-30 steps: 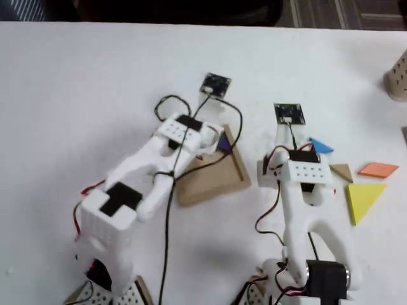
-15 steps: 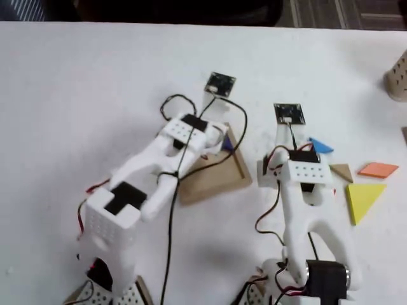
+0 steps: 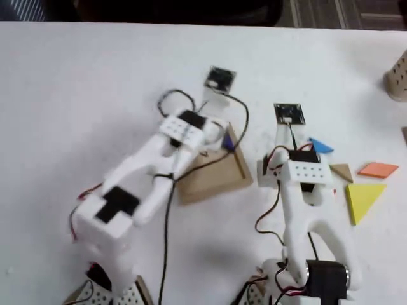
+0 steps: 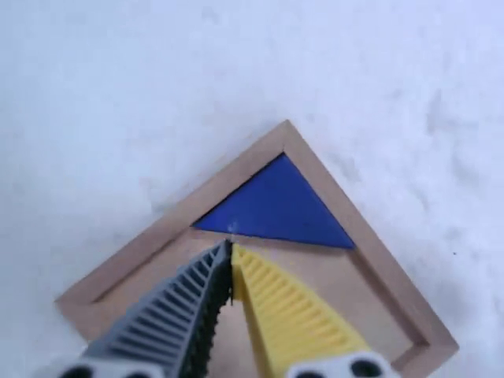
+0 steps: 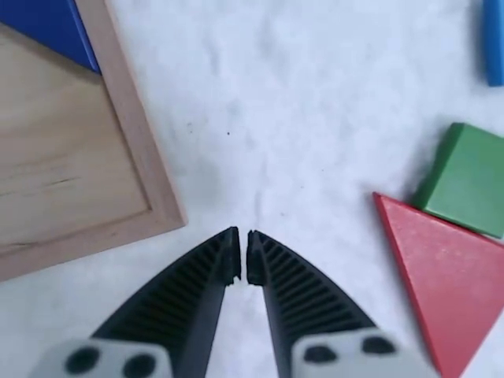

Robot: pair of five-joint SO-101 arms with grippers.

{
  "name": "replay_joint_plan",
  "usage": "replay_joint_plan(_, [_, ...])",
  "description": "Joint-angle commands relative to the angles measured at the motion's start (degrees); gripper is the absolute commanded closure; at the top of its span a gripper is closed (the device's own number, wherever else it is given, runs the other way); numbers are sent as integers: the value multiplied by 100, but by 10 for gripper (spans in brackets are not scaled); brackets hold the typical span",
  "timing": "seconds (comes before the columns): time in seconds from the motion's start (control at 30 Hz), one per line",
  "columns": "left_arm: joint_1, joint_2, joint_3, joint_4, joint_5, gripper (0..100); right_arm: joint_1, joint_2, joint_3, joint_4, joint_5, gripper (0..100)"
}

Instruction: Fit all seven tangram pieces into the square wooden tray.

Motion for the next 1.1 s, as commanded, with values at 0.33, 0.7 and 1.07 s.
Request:
replay_joint_plan(0.33, [-1895, -2774, 2611, -826, 44, 973, -848, -31, -448, -101, -668, 872])
replay_joint_plan(0.7, [-2290, -2809, 3156, -1635, 44, 973, -1349, 215, -105, -1191, -668, 872])
replay_joint_plan(1.07, [-2193, -2809, 3174, -1618, 44, 973, -1165, 1684, -1240, -778, -624, 872])
